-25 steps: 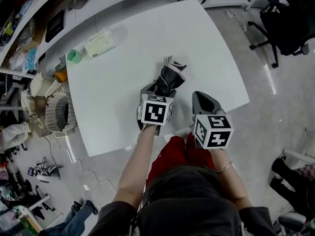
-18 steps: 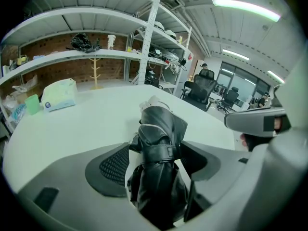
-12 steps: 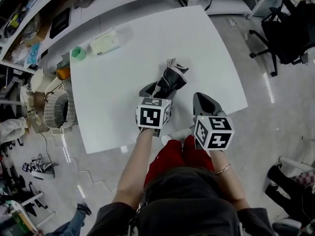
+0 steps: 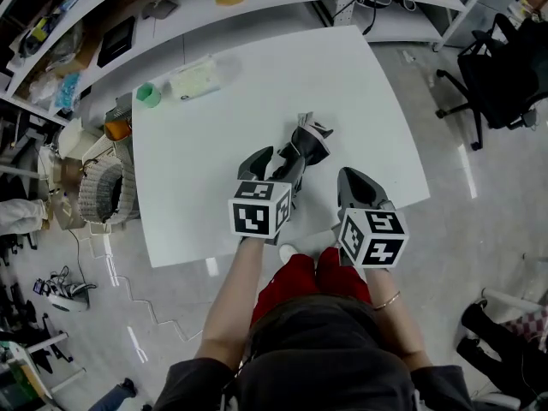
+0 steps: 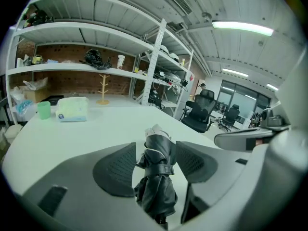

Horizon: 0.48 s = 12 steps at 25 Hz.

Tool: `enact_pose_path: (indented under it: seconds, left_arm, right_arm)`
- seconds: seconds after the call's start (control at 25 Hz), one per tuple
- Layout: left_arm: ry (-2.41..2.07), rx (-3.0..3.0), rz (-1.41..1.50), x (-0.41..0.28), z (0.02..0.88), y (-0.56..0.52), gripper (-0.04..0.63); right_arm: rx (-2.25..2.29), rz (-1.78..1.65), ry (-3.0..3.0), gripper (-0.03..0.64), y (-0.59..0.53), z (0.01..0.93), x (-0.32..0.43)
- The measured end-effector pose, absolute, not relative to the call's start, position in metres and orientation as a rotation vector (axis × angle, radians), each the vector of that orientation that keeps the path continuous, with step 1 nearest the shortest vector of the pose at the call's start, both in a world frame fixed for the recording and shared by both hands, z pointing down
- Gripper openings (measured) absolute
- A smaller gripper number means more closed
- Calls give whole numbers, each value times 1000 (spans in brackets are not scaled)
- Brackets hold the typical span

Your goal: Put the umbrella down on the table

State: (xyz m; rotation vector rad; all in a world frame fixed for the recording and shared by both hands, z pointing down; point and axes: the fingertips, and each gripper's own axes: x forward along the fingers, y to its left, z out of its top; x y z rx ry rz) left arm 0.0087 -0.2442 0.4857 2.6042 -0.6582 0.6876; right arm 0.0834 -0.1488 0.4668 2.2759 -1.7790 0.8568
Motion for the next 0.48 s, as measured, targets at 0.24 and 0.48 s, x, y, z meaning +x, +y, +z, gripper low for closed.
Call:
enact_pose_path:
  seconds: [0.24,0.48]
  left_arm:
    - [-704,2631,575,-4,460,-252,193]
    - [-723,2646,412,-17,426,-255,116]
  right_arm:
    - [2265,826,-1806,18,-156,457,75]
    - [2258,785,-1856,18,-162,440,66]
